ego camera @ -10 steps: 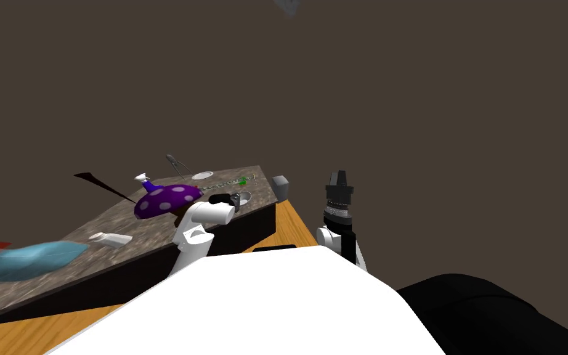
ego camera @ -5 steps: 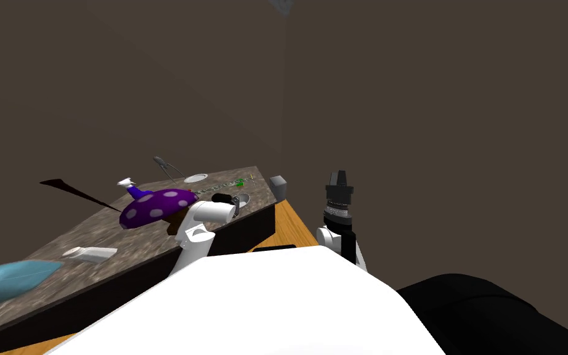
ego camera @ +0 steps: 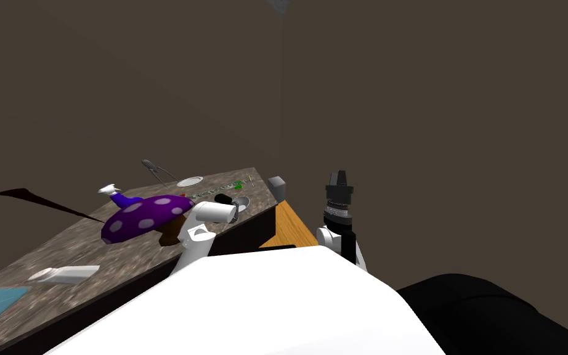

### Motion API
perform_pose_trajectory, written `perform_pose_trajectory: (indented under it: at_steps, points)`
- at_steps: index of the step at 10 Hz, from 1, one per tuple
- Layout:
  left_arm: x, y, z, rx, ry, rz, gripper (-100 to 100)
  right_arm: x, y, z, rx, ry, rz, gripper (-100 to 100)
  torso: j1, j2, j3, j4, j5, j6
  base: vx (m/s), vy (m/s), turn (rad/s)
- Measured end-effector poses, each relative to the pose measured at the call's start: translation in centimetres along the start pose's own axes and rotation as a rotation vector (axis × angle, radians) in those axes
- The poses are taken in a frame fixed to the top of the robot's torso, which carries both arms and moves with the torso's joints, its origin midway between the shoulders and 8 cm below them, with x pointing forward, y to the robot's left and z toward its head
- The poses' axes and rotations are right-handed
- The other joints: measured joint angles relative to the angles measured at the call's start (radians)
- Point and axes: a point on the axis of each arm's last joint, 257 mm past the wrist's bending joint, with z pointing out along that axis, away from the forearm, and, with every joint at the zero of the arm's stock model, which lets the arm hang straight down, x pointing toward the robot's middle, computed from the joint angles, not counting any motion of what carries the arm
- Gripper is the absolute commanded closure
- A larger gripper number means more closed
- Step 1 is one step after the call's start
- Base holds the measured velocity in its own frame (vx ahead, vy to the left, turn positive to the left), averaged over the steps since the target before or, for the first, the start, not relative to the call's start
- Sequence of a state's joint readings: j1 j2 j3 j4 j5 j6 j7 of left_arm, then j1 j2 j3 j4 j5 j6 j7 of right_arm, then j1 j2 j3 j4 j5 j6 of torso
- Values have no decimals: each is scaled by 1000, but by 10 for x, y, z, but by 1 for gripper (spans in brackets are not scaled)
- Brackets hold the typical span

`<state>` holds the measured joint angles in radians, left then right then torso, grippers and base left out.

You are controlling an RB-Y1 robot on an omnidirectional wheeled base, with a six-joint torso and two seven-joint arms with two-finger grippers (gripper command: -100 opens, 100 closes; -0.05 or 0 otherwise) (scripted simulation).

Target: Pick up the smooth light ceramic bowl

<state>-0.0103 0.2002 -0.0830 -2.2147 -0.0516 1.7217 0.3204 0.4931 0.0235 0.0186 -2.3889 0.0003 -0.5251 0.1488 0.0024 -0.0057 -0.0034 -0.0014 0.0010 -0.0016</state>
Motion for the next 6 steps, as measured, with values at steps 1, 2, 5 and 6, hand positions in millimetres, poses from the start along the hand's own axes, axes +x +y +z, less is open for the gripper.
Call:
perform_pose_trajectory:
  at_steps: [1,2,5,6]
  points:
    - [0,0,0,1,0,0,-100,0,0,0,0,0,0,0,-2,2,1,1,0,0,0,0,0]
    - [0,0,4,-1,0,0,-100,0,0,0,0,0,0,0,-2,3,2,1,-1,0,-3,0,10]
    - [2,-2,17,5,2,3,-100,0,0,0,0,0,0,0,-3,4,2,1,-1,0,-2,0,3]
    - [2,-3,17,7,2,3,100,0,0,0,0,0,0,0,-3,4,2,1,-1,0,0,0,0]
